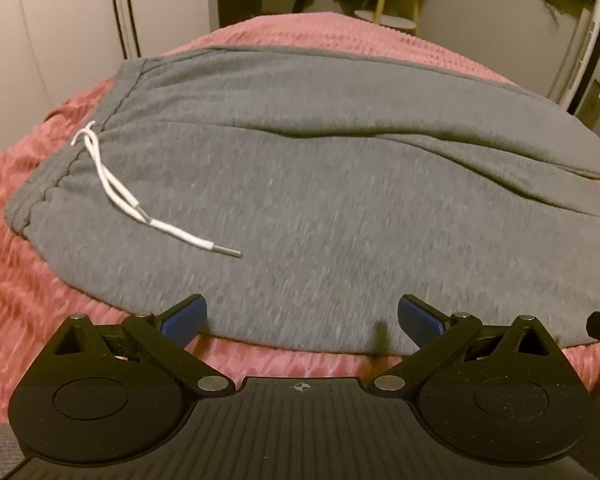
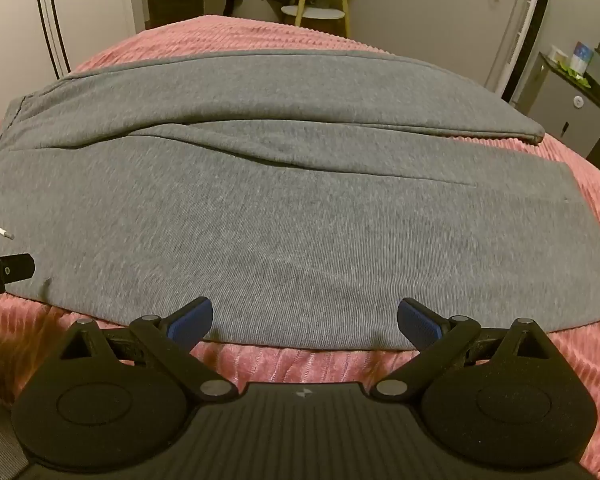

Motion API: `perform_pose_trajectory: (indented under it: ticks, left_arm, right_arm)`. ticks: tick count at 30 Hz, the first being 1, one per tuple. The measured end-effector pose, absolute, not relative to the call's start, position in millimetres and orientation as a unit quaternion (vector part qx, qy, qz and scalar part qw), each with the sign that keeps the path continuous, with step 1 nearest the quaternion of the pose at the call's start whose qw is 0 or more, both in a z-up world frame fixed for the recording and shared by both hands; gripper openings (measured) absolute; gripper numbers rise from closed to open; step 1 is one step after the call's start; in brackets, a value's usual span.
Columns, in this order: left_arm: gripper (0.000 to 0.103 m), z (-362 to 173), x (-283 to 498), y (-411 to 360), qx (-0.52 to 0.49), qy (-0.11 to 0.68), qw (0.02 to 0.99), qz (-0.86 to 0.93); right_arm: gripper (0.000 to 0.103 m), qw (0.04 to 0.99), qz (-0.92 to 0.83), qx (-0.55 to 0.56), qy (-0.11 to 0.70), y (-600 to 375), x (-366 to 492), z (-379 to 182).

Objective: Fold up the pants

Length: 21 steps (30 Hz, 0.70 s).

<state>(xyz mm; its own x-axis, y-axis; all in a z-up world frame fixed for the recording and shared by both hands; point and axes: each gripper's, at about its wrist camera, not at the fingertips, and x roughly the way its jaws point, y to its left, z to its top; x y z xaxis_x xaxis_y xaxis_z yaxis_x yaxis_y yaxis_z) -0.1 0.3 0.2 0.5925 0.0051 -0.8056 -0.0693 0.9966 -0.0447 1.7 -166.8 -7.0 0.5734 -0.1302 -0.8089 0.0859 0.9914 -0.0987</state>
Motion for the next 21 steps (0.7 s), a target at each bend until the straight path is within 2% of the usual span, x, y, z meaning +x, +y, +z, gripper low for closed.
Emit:
perform_pose_trajectory:
  ticks: [21]
  left_arm:
    - [0.103,-4.1,0.0,-0.2,-0.032,0.457,0.889,0.02]
  right_arm:
    - [0.099,0.888,-0.06,-0.024,0.455,-166.7,0.8,-6.5]
